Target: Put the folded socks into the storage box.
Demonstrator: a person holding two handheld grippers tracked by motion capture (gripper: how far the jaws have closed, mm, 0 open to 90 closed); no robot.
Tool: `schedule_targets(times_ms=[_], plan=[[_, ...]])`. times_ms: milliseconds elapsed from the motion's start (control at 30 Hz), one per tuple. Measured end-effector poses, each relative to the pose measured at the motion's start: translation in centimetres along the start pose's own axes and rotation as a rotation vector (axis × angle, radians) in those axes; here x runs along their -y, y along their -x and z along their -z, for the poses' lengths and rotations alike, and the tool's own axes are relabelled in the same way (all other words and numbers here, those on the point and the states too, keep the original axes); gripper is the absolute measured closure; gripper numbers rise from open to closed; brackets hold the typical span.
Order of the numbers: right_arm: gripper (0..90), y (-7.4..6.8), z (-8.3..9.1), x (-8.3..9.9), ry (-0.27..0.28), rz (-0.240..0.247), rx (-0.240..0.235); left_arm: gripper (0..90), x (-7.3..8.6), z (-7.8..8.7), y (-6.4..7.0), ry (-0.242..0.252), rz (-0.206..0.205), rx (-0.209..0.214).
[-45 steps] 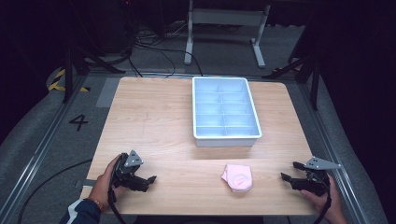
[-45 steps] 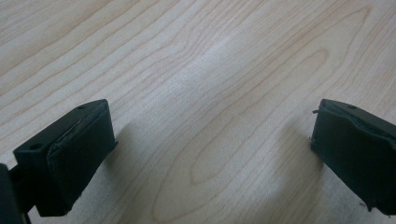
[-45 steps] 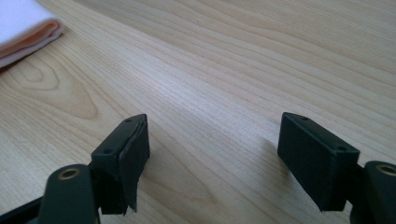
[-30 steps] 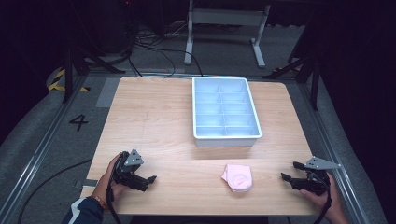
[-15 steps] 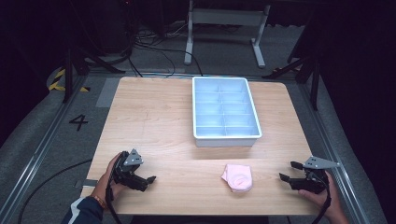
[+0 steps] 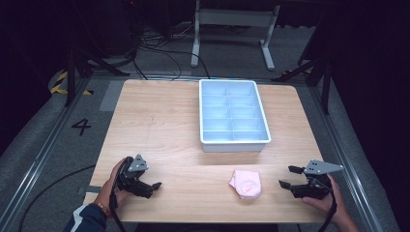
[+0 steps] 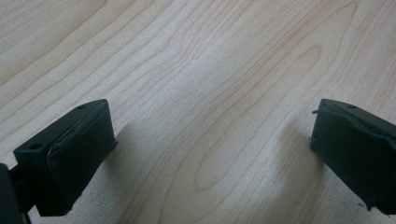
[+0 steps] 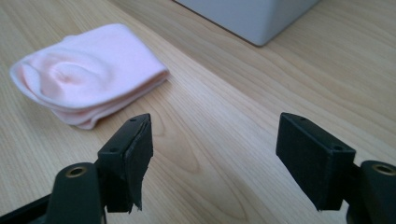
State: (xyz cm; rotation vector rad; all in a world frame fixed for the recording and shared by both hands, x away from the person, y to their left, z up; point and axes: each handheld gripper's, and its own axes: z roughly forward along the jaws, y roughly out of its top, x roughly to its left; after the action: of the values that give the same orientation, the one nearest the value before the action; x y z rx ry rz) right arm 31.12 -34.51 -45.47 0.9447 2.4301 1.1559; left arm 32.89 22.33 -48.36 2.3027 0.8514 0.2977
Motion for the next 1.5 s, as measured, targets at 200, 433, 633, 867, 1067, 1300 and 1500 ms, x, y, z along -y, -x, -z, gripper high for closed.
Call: schedule_targets(times_ms=[200,433,633,867,1067,1300,1500], plan=[[27.7,-1.1,-0.6,-1.7,-0.012,0.052,-0.040,0.0,0.0,0.0,0.0,0.001,0.000,0.001],[27.4,-3.4,-2.7,-4.4,-0.049,0.146,-0.099,0.0,0.0,0.0,0.0,0.000,0.000,0.000],[26.8,-4.5,-4.9,-5.3,-0.090,0.185,-0.147,0.0,0.0,0.0,0.0,0.000,-0.001,0.001],[23.4,-5.2,-7.1,-5.3,-0.140,0.205,-0.174,0.0,0.0,0.0,0.0,0.001,-0.001,0.001],[15.0,-5.0,-8.3,-4.9,-0.170,0.181,-0.171,0.0,0.0,0.0,0.0,0.001,0.000,0.001],[14.9,-4.7,-8.8,-4.5,-0.180,0.153,-0.214,0.0,0.0,0.0,0.0,0.000,-0.001,0.001],[32.2,-5.4,-8.5,-4.6,-0.179,0.184,-0.249,0.0,0.0,0.0,0.0,0.000,-0.001,0.000]])
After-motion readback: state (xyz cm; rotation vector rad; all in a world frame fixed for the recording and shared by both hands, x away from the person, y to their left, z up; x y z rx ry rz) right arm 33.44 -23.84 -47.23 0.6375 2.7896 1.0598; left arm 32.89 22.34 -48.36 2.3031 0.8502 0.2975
